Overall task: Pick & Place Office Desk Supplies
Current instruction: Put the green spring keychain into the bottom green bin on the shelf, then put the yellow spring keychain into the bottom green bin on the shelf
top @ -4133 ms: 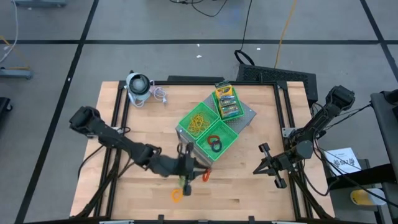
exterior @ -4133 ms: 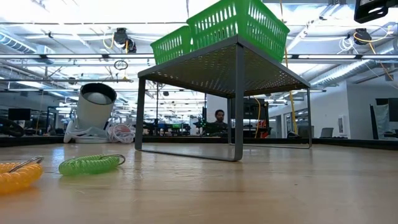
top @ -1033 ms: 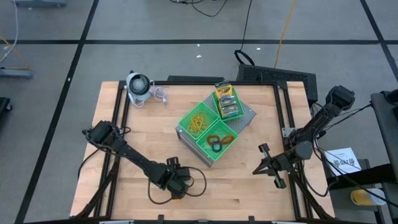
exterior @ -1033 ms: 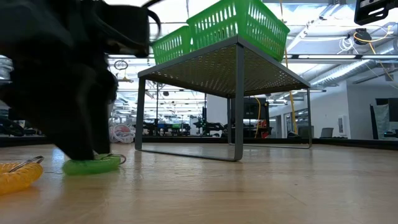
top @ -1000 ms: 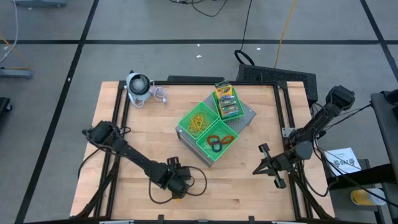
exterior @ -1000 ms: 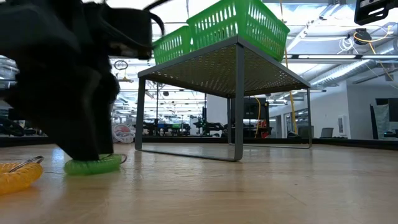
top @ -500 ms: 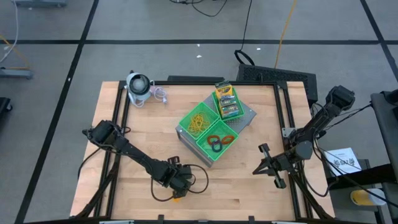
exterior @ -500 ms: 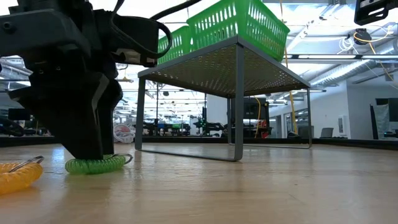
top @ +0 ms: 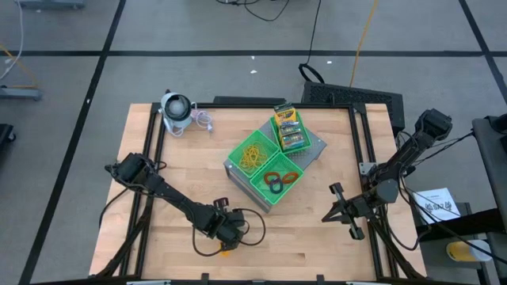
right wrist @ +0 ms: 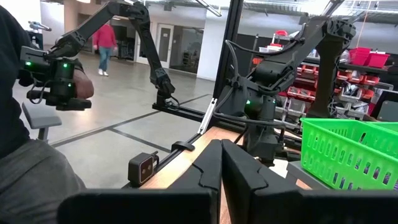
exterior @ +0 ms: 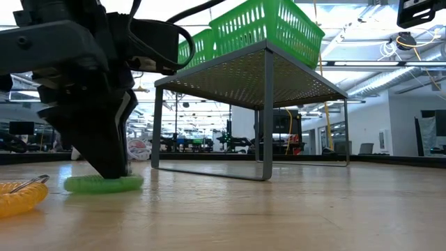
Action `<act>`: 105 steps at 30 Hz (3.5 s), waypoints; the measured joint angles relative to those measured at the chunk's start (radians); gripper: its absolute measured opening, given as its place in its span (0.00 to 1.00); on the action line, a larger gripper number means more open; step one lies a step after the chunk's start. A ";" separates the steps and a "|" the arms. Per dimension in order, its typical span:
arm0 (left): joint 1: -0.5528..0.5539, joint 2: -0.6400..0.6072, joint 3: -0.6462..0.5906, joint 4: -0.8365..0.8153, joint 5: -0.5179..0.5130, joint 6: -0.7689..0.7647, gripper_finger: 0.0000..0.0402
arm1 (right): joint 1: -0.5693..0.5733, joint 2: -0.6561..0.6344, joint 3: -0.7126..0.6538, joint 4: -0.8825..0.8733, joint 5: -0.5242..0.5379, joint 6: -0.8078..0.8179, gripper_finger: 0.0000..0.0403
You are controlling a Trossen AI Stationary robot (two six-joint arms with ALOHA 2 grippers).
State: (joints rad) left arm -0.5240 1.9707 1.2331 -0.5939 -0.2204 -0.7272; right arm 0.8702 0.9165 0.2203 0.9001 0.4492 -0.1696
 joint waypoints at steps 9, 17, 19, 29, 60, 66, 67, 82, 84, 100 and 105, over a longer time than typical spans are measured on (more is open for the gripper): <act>-0.002 -0.042 -0.006 0.003 -0.058 0.047 0.03 | 0.000 0.000 0.000 0.000 0.000 0.000 0.00; -0.015 -0.152 -0.005 0.023 -0.142 0.064 0.02 | 0.000 0.000 0.000 -0.001 0.000 0.000 0.00; -0.023 -0.186 -0.004 0.027 -0.160 0.068 0.01 | 0.000 0.000 0.000 -0.001 0.000 0.000 0.00; -0.040 -0.299 -0.003 0.316 -0.234 0.261 0.01 | 0.000 0.000 0.000 -0.001 0.001 0.000 0.00; 0.173 -0.349 0.000 0.731 -0.252 0.651 0.06 | 0.000 0.000 0.000 0.000 0.002 0.000 0.00; 0.241 -0.350 -0.001 0.717 -0.253 0.588 0.02 | 0.000 0.000 0.000 0.000 0.001 0.000 0.00; 0.250 -0.350 -0.001 0.716 -0.253 0.575 0.02 | 0.000 0.000 0.000 0.000 0.001 0.000 0.00; 0.282 -0.350 -0.001 0.717 -0.254 0.514 0.13 | 0.000 0.000 0.000 0.000 0.001 0.000 0.00; 0.282 -0.350 -0.001 0.717 -0.254 0.505 0.14 | 0.000 0.000 0.000 0.000 0.001 0.000 0.00; 0.258 -0.369 -0.003 0.710 -0.253 0.651 0.55 | 0.000 0.000 0.000 0.000 0.000 0.000 0.00; 0.154 -0.454 -0.003 0.675 -0.273 0.772 0.64 | 0.000 0.000 0.000 -0.001 0.000 0.000 0.00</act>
State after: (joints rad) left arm -0.3701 1.5168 1.2304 0.0814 -0.4937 0.0449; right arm 0.8703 0.9169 0.2203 0.8991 0.4496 -0.1692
